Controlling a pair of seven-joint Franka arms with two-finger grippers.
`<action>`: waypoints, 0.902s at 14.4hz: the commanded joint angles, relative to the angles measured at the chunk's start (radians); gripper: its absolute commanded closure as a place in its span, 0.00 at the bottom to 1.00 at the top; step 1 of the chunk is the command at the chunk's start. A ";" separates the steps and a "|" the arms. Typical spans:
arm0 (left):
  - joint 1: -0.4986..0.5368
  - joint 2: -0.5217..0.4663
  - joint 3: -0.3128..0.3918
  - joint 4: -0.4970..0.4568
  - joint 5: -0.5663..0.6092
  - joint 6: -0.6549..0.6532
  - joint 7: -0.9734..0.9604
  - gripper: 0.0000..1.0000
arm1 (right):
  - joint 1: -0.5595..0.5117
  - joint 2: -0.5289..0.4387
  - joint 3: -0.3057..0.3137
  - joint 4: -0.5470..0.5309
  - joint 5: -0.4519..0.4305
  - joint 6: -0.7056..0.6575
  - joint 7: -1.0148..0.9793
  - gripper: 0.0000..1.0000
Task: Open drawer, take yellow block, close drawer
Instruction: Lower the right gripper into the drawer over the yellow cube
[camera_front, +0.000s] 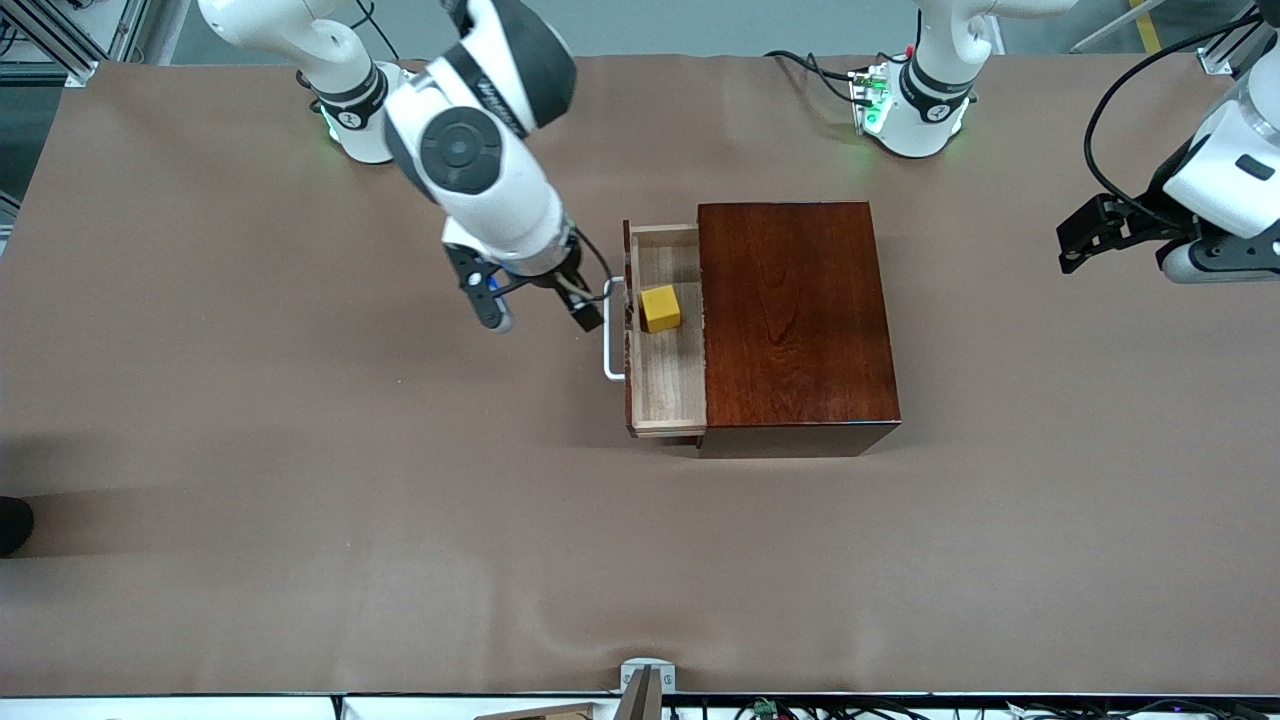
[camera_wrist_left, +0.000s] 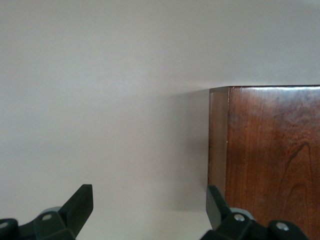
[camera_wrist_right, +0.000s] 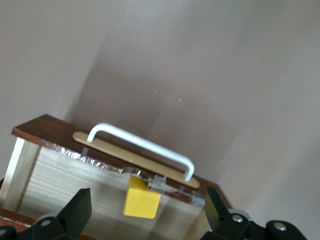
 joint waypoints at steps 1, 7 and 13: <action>0.010 -0.021 -0.002 -0.024 -0.021 -0.005 0.037 0.00 | 0.051 0.052 -0.012 0.026 0.002 0.045 0.093 0.00; 0.009 -0.029 -0.004 -0.038 -0.021 -0.007 0.077 0.00 | 0.128 0.129 -0.012 0.072 -0.088 0.111 0.185 0.00; 0.006 -0.028 -0.005 -0.041 -0.021 -0.007 0.077 0.00 | 0.129 0.187 -0.013 0.101 -0.077 0.128 0.395 0.00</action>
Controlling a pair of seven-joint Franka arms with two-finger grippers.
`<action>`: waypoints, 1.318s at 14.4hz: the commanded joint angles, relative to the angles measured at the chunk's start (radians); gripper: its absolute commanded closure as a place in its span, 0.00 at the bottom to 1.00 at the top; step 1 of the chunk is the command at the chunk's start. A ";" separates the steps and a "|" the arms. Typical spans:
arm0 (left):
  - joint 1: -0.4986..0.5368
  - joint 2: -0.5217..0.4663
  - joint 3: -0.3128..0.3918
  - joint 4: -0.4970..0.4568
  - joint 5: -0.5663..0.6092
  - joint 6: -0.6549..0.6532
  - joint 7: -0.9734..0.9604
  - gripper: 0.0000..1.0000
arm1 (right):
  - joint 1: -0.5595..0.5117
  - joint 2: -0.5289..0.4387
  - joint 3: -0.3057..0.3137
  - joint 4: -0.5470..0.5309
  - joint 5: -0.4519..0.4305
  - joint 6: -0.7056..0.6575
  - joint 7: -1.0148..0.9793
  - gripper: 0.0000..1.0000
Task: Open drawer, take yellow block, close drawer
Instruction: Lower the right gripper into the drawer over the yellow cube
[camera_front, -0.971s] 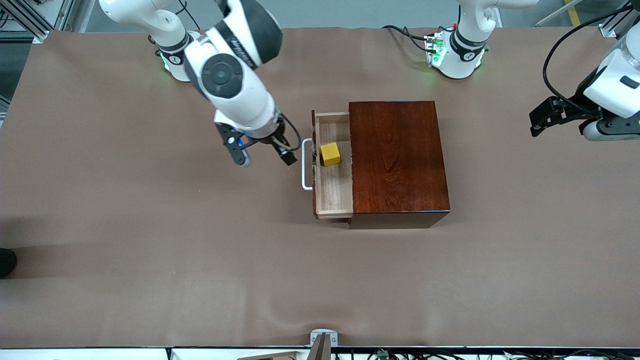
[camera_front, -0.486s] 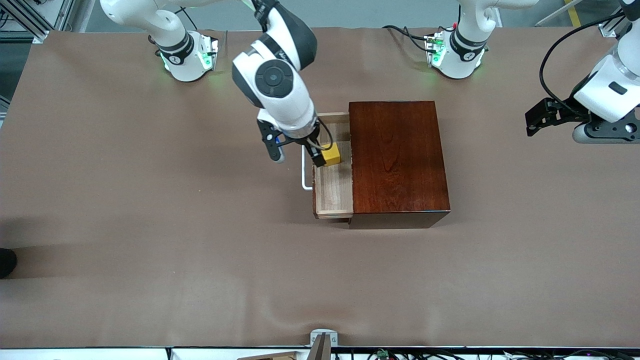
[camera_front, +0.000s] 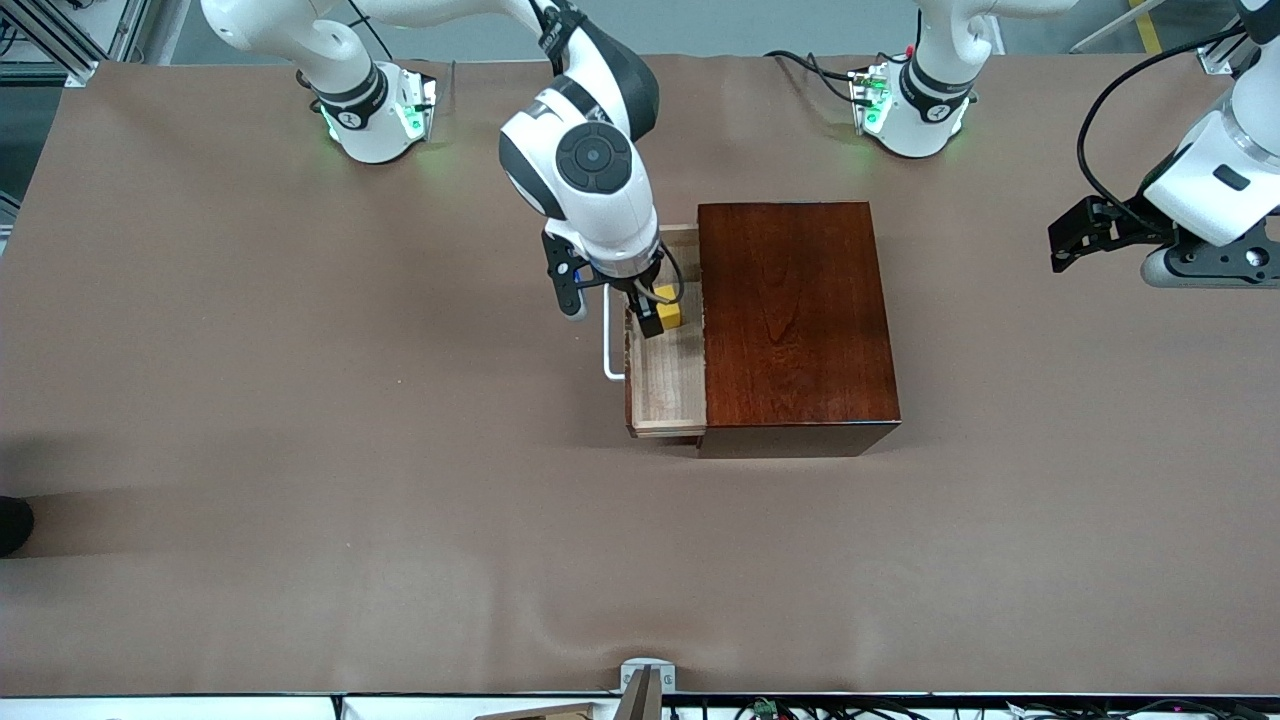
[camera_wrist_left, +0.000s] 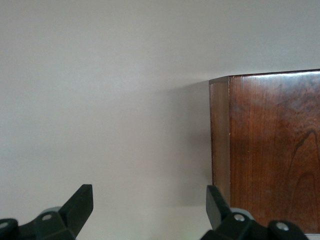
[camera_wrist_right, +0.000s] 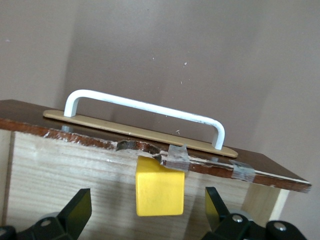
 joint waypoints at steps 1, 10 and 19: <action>0.006 -0.027 -0.004 -0.022 -0.021 -0.006 0.026 0.00 | 0.015 0.048 -0.010 0.050 -0.015 0.017 0.109 0.00; 0.001 -0.030 -0.006 -0.038 -0.021 -0.008 0.023 0.00 | 0.033 0.062 -0.010 0.044 -0.010 0.043 0.156 0.00; -0.003 -0.030 -0.010 -0.051 -0.021 -0.008 0.023 0.00 | 0.063 0.082 -0.010 0.004 -0.021 0.040 0.157 0.00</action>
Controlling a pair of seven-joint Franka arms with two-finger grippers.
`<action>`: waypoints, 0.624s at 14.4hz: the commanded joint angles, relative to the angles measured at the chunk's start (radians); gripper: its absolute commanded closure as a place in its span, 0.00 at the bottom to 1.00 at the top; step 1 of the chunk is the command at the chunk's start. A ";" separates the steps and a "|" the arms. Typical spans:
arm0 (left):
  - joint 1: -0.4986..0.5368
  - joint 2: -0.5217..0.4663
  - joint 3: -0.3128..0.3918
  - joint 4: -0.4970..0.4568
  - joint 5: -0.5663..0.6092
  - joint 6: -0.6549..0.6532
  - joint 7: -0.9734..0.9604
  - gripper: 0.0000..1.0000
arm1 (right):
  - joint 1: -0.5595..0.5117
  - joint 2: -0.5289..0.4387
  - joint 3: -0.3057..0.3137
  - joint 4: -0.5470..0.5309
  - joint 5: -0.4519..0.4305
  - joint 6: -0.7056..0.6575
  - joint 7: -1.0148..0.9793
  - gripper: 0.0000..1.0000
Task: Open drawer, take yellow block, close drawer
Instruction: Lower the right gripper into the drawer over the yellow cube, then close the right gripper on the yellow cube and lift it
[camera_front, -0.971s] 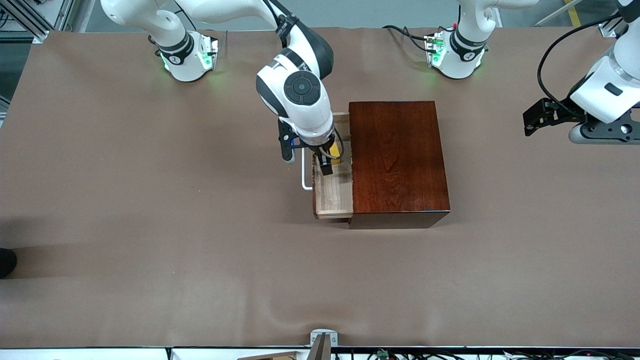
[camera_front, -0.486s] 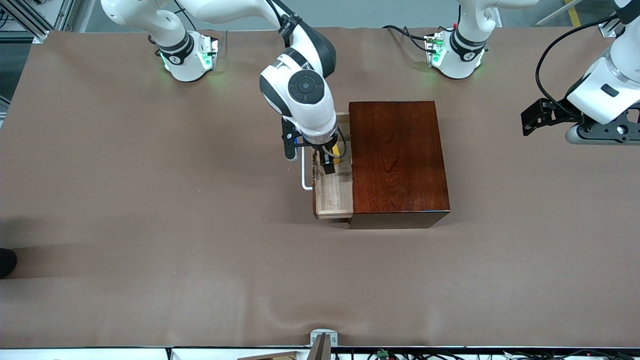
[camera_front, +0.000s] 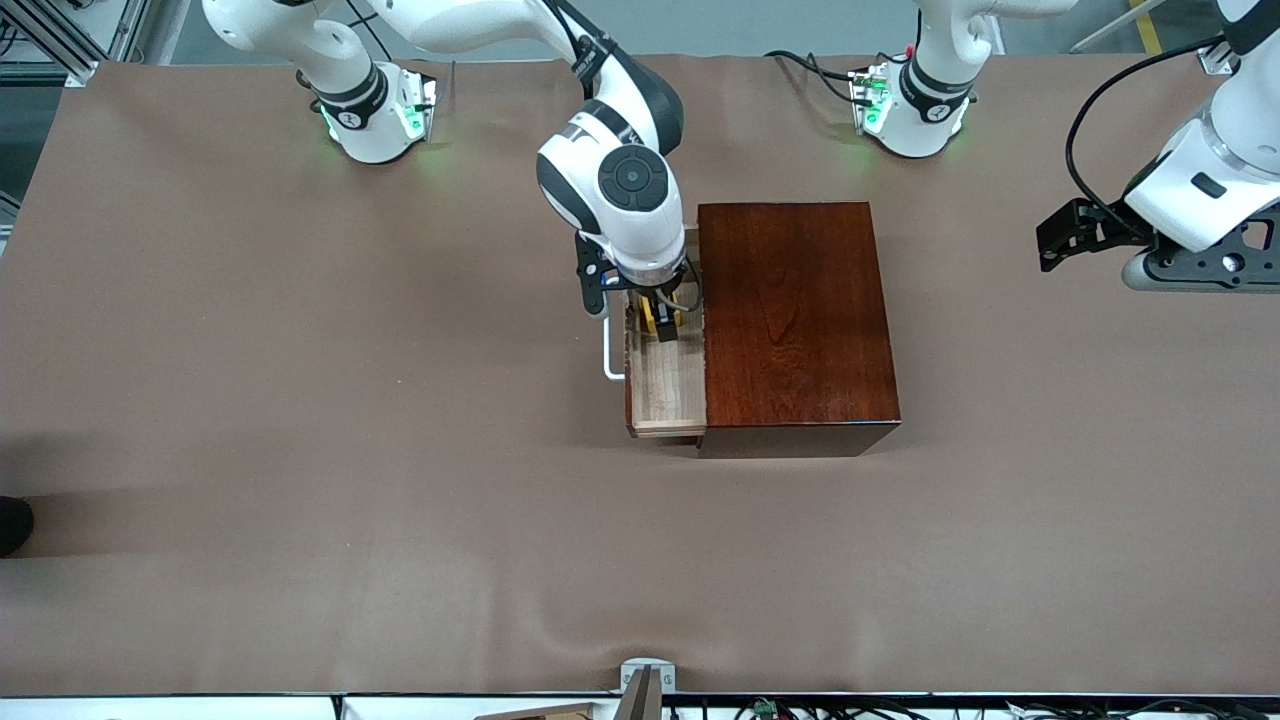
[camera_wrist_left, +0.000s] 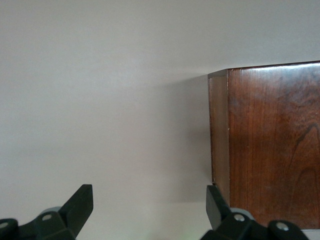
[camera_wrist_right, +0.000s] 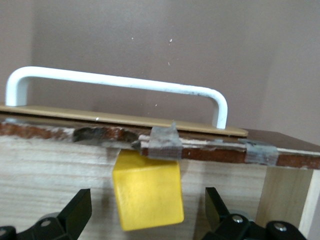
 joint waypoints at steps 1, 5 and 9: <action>0.002 -0.030 -0.014 -0.031 -0.021 -0.005 0.022 0.00 | 0.018 0.000 -0.010 -0.015 -0.020 -0.003 0.025 0.00; 0.003 -0.029 -0.017 -0.031 -0.021 -0.003 0.020 0.00 | 0.015 0.000 -0.010 -0.007 -0.022 -0.002 0.026 0.82; 0.000 -0.029 -0.017 -0.028 -0.019 -0.008 0.009 0.00 | 0.010 -0.002 -0.010 0.002 -0.022 -0.003 0.026 1.00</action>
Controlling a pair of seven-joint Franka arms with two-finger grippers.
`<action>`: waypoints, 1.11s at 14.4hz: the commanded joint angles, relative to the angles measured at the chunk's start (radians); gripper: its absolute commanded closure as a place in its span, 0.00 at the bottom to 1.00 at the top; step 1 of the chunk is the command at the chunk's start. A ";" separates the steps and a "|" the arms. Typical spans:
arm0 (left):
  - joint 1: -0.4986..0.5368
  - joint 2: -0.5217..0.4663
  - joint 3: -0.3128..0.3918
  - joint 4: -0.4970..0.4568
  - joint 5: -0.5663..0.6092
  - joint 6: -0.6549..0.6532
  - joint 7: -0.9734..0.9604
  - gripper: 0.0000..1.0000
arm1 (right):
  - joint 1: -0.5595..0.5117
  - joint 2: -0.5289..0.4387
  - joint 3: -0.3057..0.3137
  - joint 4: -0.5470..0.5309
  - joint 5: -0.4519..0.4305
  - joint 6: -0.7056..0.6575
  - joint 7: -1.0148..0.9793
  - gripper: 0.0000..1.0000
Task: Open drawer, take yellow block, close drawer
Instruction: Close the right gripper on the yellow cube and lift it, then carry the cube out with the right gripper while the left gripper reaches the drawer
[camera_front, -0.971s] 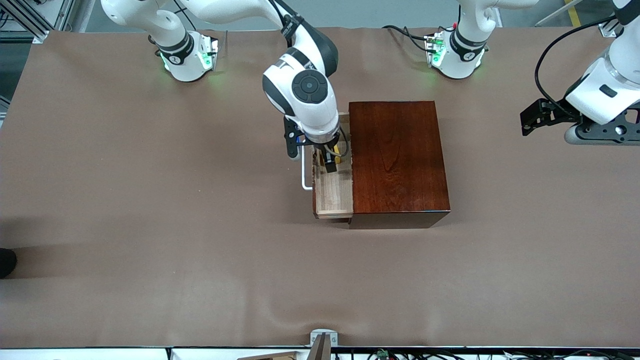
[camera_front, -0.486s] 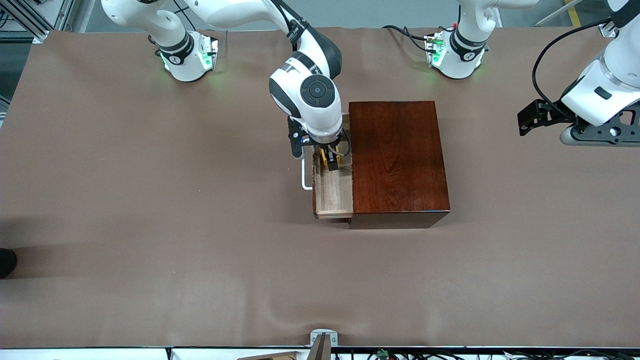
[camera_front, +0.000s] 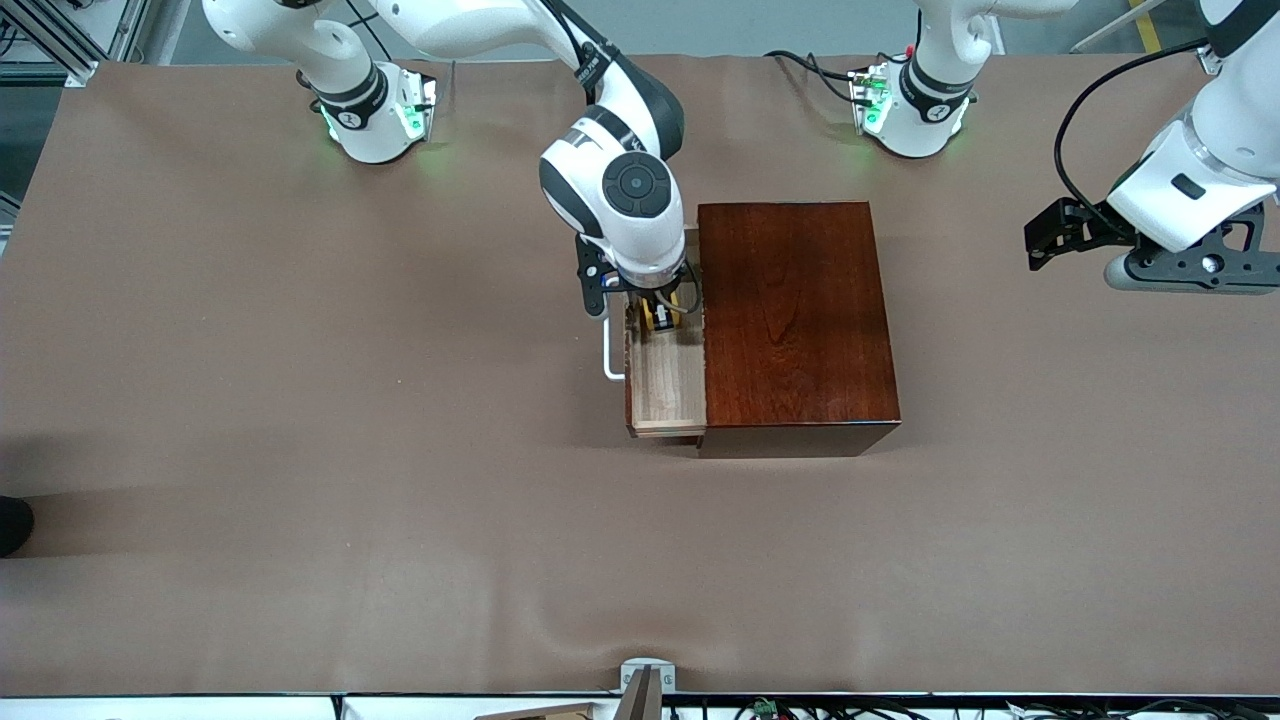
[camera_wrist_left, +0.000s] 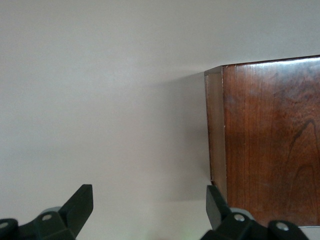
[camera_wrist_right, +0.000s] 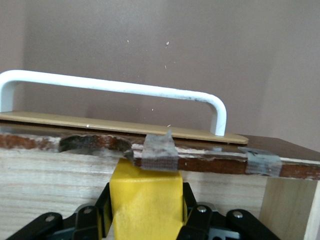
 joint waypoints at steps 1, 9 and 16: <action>0.000 -0.029 -0.003 -0.016 -0.019 -0.020 0.008 0.00 | 0.002 -0.008 -0.005 0.016 -0.016 -0.008 0.025 1.00; -0.008 0.000 -0.089 0.036 -0.018 -0.032 -0.024 0.00 | -0.026 -0.011 -0.008 0.083 -0.007 -0.057 0.025 1.00; -0.010 0.023 -0.207 0.041 -0.019 -0.032 -0.254 0.00 | -0.112 -0.017 -0.002 0.186 -0.004 -0.174 -0.007 1.00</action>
